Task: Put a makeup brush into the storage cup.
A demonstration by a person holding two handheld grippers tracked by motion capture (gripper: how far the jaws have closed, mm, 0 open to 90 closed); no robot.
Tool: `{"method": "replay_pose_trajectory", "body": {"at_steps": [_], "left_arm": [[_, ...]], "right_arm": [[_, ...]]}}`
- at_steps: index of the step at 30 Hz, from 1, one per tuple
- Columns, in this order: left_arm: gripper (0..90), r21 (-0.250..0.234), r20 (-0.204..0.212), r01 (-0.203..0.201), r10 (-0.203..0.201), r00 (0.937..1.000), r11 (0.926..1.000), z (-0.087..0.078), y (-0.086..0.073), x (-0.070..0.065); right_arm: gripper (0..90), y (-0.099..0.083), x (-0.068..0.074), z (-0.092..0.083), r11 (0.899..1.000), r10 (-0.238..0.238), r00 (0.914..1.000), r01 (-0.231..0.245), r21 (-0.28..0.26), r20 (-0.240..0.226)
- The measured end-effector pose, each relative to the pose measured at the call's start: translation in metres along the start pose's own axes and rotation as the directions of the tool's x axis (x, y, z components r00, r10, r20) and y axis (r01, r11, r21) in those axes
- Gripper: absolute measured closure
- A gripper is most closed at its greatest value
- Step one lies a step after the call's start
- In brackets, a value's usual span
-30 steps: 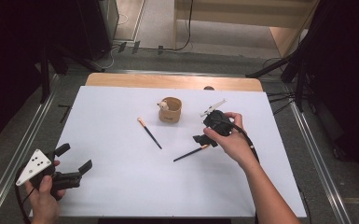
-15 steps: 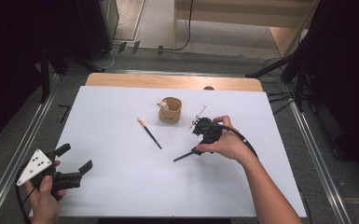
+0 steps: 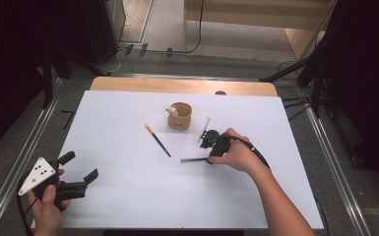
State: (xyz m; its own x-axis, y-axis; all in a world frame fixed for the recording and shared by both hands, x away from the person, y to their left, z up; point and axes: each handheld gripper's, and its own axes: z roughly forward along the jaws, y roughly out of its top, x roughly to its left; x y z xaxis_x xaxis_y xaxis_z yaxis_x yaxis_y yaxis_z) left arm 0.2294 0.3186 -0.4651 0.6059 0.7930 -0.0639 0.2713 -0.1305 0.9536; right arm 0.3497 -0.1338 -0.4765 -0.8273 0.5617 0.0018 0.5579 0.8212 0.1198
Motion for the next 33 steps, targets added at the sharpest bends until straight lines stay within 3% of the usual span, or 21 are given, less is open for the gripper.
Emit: {"method": "replay_pose_trajectory", "body": {"at_steps": [1,5,8,15,17,18,19,21,22,23,24,25,26,27,28,29,30,33], "left_arm": [[0.0,0.005,0.000,-0.003,0.003,1.0000,1.0000,0.000,0.000,0.000],[0.0,0.005,0.006,-0.002,0.002,1.0000,1.0000,0.002,0.000,-0.002],[0.0,0.008,0.012,-0.001,0.001,0.9999,1.0000,0.004,0.000,-0.004],[0.0,0.021,0.039,-0.010,0.009,0.9992,0.9997,0.020,0.006,-0.011],[0.0,0.029,0.051,-0.018,0.017,0.9985,0.9994,0.026,0.009,-0.014],[0.0,0.033,0.059,-0.025,0.023,0.9980,0.9991,0.029,0.011,-0.016],[0.0,0.036,0.066,-0.030,0.028,0.9974,0.9989,0.032,0.012,-0.018],[0.0,0.038,0.083,-0.034,0.031,0.9960,0.9987,0.039,0.016,-0.022],[0.0,0.040,0.091,-0.037,0.033,0.9953,0.9985,0.042,0.018,-0.024],[0.0,0.042,0.099,-0.040,0.036,0.9945,0.9983,0.046,0.020,-0.026],[0.0,0.042,0.110,-0.040,0.035,0.9933,0.9983,0.049,0.022,-0.029],[0.0,0.043,0.118,-0.040,0.035,0.9924,0.9983,0.053,0.024,-0.031],[0.0,0.041,0.127,-0.039,0.034,0.9913,0.9984,0.057,0.026,-0.033],[0.0,0.041,0.134,-0.041,0.035,0.9904,0.9983,0.061,0.028,-0.035],[0.0,0.042,0.141,-0.044,0.038,0.9893,0.9981,0.064,0.030,-0.036],[0.0,0.041,0.151,-0.043,0.036,0.9879,0.9982,0.068,0.033,-0.038],[0.0,0.039,0.160,-0.039,0.033,0.9866,0.9985,0.072,0.035,-0.040],[0.0,0.044,0.190,-0.044,0.035,0.9812,0.9981,0.083,0.042,-0.045]], "right_arm": [[84.8,-0.001,0.000,0.000,1.000,0.009,1.0000,-0.009,0.002,-0.001],[85.0,-0.003,0.004,0.000,0.999,0.040,0.9990,-0.040,-0.014,0.019],[85.0,-0.007,0.004,-0.001,0.995,0.093,0.9956,-0.093,-0.042,0.010],[85.1,-0.028,0.008,-0.007,0.971,0.164,0.9859,-0.156,-0.180,0.031],[85.1,-0.035,0.009,-0.012,0.955,0.183,0.9827,-0.171,-0.241,0.029],[85.1,-0.040,0.010,-0.014,0.942,0.197,0.9803,-0.184,-0.279,0.017],[85.1,-0.040,0.010,-0.014,0.942,0.197,0.9803,-0.184,-0.279,0.017],[85.1,-0.045,0.011,-0.017,0.929,0.207,0.9782,-0.191,-0.318,0.016],[85.0,-0.050,0.012,-0.020,0.913,0.216,0.9764,-0.198,-0.357,0.011],[85.0,-0.050,0.012,-0.020,0.913,0.216,0.9764,-0.198,-0.357,0.011],[85.0,-0.052,0.014,-0.021,0.903,0.229,0.9733,-0.210,-0.376,0.008],[85.1,-0.056,0.015,-0.024,0.884,0.238,0.9711,-0.214,-0.415,0.008],[85.1,-0.056,0.015,-0.024,0.884,0.238,0.9711,-0.214,-0.415,0.008],[85.0,-0.060,0.016,-0.028,0.864,0.252,0.9677,-0.222,-0.453,0.007],[85.0,-0.060,0.016,-0.028,0.864,0.252,0.9677,-0.222,-0.453,0.007],[85.1,-0.064,0.018,-0.030,0.848,0.258,0.9662,-0.220,-0.483,0.012],[85.1,-0.064,0.018,-0.030,0.848,0.258,0.9662,-0.220,-0.483,0.012],[85.1,-0.069,0.020,-0.034,0.822,0.279,0.9602,-0.231,-0.521,0.014]]}}
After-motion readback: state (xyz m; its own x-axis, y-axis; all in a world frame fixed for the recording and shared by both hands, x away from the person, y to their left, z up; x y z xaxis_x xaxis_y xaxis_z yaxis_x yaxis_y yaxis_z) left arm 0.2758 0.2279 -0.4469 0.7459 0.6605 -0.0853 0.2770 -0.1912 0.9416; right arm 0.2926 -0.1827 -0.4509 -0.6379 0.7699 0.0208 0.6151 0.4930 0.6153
